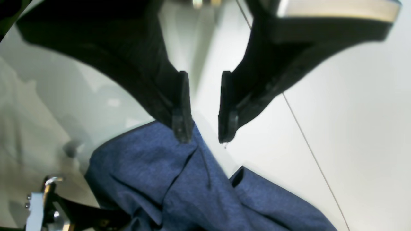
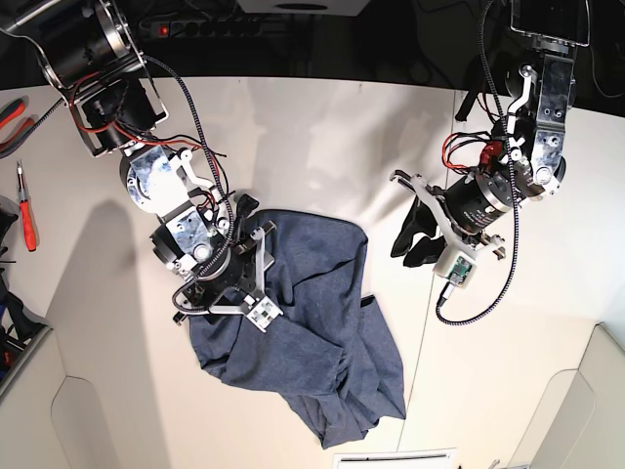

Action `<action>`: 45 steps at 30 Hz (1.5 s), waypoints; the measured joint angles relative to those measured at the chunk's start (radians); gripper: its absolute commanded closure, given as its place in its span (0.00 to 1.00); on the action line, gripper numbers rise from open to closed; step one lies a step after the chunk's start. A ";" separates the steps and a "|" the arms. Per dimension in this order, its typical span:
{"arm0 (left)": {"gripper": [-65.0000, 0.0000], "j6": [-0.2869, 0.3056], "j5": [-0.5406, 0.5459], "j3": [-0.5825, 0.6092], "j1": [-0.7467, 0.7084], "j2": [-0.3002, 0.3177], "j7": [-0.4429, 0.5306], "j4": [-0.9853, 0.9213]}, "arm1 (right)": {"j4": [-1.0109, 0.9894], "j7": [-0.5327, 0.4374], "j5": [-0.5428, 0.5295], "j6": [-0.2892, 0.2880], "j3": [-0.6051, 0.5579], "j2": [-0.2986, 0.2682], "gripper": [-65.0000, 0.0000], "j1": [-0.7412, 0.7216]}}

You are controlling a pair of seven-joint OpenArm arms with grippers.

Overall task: Layout the t-shirt on the table in an organized manner, then fold the t-shirt properly
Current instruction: 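Reach the right gripper back and grasp the t-shirt fabric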

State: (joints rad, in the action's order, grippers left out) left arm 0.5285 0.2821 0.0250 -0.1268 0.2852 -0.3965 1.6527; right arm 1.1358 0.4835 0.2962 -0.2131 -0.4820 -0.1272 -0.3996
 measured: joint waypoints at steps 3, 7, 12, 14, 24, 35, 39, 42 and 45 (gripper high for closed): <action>0.72 0.000 -0.001 0.000 0.000 0.000 0.000 0.000 | 0.000 -0.005 0.053 0.027 -0.040 0.000 0.53 -0.013; 0.72 0.000 -0.001 0.000 0.000 0.000 -0.001 0.000 | 0.000 -0.004 0.060 0.042 -0.046 0.006 0.53 -0.013; 0.72 0.000 0.000 0.000 0.000 0.000 0.000 0.000 | 0.000 -0.020 0.108 0.095 -0.046 0.023 0.53 -0.016; 0.72 0.000 0.000 0.000 0.000 0.000 0.000 0.000 | -0.002 -0.020 0.109 0.098 -0.047 0.026 0.53 -0.027; 0.72 0.000 -0.001 0.000 0.000 0.000 0.000 0.000 | -0.197 -0.037 0.114 0.101 -0.047 0.071 0.53 -0.091; 0.72 0.000 -0.001 0.000 0.000 0.000 0.000 0.000 | -0.193 -0.053 0.117 0.102 -0.047 0.119 0.53 -0.096; 0.72 0.000 -0.001 0.000 0.000 0.000 0.000 0.000 | -0.193 -0.053 0.123 0.102 -0.047 0.125 0.53 -0.096; 0.72 0.000 -0.001 0.000 0.000 0.000 0.000 0.000 | -0.194 -0.053 0.126 0.135 -0.047 0.125 0.53 -0.096; 0.72 0.000 -0.001 0.000 0.000 0.000 0.001 0.000 | -0.194 -0.061 0.150 0.155 -0.047 0.124 0.53 -0.097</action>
State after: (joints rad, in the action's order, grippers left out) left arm 0.5282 0.2813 0.0250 -0.1268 0.2855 -0.3958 1.6527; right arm 0.9421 0.4225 0.4465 -0.0578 -0.5285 -0.0029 -0.4961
